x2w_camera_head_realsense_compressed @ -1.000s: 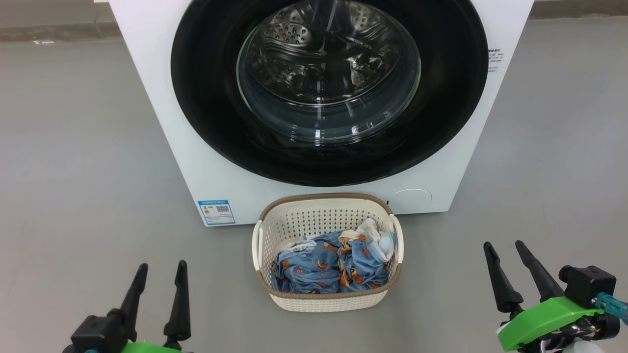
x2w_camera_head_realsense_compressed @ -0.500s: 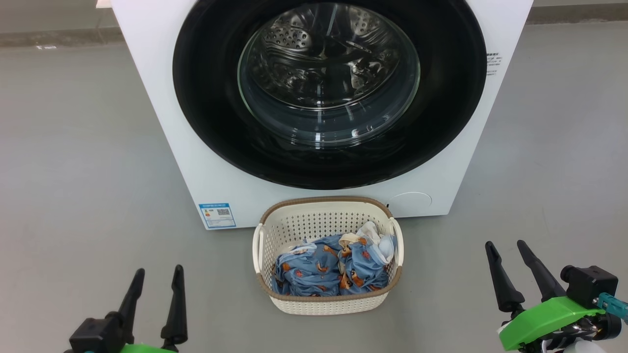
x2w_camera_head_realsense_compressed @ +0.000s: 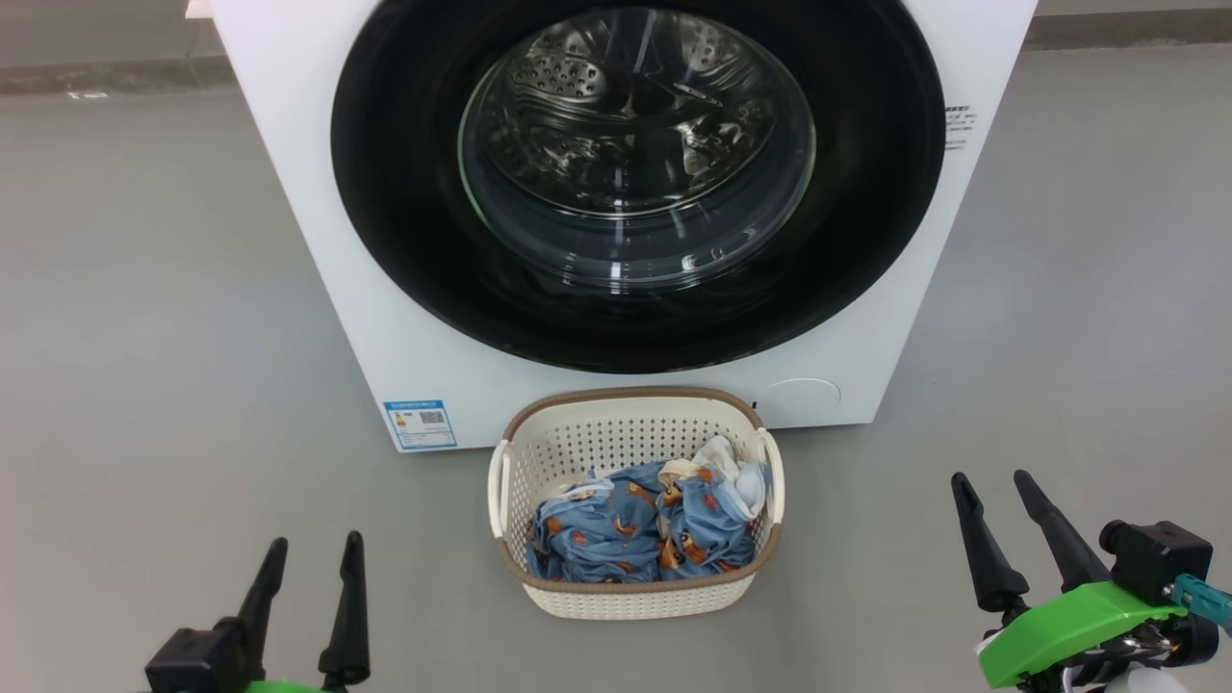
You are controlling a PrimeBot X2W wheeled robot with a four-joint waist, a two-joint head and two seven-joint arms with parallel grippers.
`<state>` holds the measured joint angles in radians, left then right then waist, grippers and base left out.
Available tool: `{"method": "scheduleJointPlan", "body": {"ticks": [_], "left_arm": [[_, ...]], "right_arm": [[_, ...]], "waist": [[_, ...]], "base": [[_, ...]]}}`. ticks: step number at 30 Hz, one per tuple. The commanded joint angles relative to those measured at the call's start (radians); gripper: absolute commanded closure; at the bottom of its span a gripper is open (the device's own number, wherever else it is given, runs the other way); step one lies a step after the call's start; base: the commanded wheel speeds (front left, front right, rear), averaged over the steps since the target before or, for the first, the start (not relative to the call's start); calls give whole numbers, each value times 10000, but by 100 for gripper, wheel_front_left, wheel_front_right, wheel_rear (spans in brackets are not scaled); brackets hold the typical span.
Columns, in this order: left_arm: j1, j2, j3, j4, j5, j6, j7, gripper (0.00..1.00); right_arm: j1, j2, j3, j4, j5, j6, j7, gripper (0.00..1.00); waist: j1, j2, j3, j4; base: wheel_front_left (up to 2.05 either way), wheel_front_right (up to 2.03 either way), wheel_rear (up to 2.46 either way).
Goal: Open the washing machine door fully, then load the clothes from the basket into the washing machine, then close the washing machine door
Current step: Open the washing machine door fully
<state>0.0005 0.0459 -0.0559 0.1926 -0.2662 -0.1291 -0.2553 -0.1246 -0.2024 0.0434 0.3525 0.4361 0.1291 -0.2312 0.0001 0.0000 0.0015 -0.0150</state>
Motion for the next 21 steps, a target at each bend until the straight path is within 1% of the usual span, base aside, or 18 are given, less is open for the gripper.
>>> {"method": "scheduleJointPlan", "body": {"ticks": [1, 6, 21], "left_arm": [[-290, 113, 316, -239, 45, -16, -65, 0], [-302, 102, 358, -273, 24, -16, -65, 0], [-400, 87, 397, -345, -23, -16, -65, 0]], "right_arm": [[-174, -128, 176, -275, -40, 16, -90, 0], [-176, -116, 147, -303, -48, 16, -76, 0], [-209, -61, 34, -364, -39, 16, -74, 0]], "waist": [[0, 0, 10, -1], [0, 0, 44, -5], [0, 0, 203, 4]], "base": [[74, 74, -149], [98, 98, -196], [123, 123, -246]]}}
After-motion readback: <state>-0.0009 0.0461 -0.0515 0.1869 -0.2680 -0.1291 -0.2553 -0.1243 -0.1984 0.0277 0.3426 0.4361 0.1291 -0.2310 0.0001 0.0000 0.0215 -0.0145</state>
